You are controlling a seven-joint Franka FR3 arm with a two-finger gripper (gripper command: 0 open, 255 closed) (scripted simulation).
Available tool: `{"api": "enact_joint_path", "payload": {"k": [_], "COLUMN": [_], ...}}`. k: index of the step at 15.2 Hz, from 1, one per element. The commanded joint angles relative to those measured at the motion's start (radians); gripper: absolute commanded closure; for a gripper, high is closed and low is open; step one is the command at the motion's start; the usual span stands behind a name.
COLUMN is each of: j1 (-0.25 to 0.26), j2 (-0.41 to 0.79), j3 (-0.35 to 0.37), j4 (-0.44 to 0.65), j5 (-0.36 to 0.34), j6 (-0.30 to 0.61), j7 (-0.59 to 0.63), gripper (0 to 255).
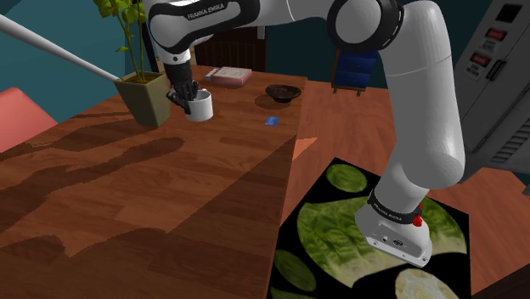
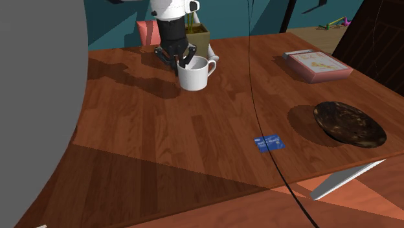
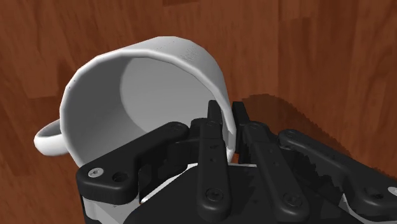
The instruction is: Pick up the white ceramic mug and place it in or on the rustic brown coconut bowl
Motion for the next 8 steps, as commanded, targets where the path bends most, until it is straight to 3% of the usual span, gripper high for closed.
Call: {"api": "enact_joint_path", "payload": {"k": [1,5,8], "j1": [0.000,0.002,-0.049], "j2": [-0.004,-0.006,-0.061], "j3": [0.000,0.001,-0.010], "j4": [0.022,0.072,-0.010], "j5": [0.001,0.003,0.014], "j6": [-0.026,-0.078,-0.046], "j7": [-0.003,-0.007,-0.063], "gripper": [255,255,255]}}
